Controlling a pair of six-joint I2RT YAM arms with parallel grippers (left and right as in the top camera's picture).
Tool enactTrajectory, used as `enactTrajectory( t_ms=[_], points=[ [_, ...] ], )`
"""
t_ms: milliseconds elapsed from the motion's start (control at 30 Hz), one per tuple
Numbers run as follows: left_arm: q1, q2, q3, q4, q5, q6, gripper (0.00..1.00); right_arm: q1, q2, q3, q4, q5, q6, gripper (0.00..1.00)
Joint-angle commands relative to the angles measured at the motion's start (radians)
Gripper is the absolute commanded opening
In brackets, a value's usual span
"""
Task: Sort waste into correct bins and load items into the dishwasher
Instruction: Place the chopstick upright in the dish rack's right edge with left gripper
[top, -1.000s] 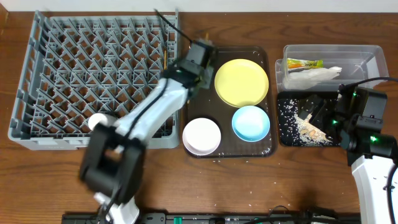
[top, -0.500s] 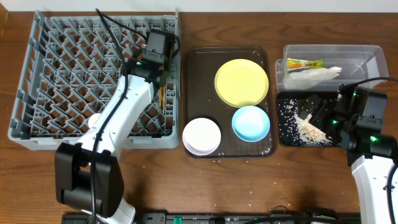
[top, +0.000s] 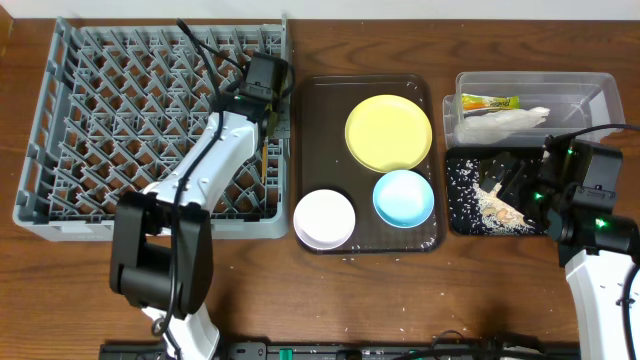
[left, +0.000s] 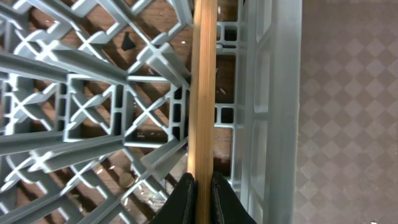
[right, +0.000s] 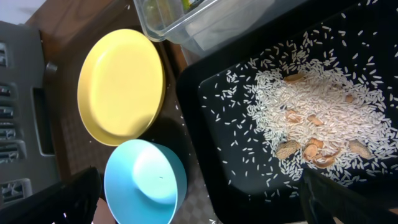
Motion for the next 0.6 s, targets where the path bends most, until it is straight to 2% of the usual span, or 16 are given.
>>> enactTrajectory(
  t_ms=[0, 100, 267, 333, 567],
  points=[
    [-0.001, 0.018, -0.012, 0.014, 0.009, -0.003, 0.10, -0.003, -0.010, 0.014, -0.001, -0.006, 0.004, 0.99],
    [-0.001, 0.018, -0.011, 0.016, 0.009, -0.003, 0.10, -0.003, -0.010, 0.014, -0.001, -0.006, 0.004, 0.99],
    [-0.001, -0.019, -0.010, 0.011, 0.008, -0.003, 0.25, -0.003, -0.010, 0.014, -0.001, -0.006, 0.004, 0.99],
    [-0.001, -0.060, -0.008, 0.011, 0.008, -0.003, 0.28, -0.003, -0.010, 0.014, -0.001, -0.006, 0.004, 0.99],
    [-0.002, -0.233, -0.008, -0.044, 0.019, -0.003, 0.30, -0.003, -0.010, 0.014, -0.001, -0.006, 0.004, 0.99]
  ],
)
